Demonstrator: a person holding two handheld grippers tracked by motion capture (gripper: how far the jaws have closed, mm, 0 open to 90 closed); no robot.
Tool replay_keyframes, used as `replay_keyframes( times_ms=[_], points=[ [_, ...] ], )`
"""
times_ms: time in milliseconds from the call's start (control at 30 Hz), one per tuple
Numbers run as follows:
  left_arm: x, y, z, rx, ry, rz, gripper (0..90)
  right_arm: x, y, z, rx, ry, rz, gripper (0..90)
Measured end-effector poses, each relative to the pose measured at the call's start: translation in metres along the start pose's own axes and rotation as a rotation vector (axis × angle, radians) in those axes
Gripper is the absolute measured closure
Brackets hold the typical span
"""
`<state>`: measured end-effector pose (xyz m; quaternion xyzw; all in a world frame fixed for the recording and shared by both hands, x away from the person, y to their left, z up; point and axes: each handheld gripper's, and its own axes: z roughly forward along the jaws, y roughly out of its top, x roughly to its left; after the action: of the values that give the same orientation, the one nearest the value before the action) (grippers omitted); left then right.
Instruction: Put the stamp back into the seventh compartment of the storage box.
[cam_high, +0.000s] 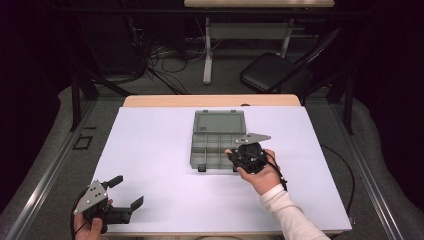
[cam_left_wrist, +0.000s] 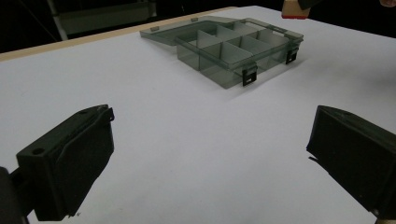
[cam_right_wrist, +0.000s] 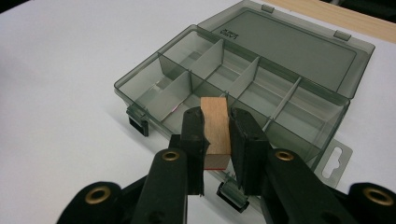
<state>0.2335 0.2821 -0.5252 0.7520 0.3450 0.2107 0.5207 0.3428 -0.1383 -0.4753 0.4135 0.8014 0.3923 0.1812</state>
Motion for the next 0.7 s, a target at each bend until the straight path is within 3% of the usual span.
replay_keyframes(
  times_ms=[167, 700],
  points=[
    [0.0, 0.0, 0.0, 0.001, -0.001, 0.001, 0.5, 0.002, 0.005, 0.006, 0.027, -0.006, -0.018, 76.4],
    [0.0, 0.0, 0.0, 0.0, -0.001, 0.002, 0.5, -0.008, 0.012, 0.028, 0.1, -0.018, 0.005, 76.3]
  ],
)
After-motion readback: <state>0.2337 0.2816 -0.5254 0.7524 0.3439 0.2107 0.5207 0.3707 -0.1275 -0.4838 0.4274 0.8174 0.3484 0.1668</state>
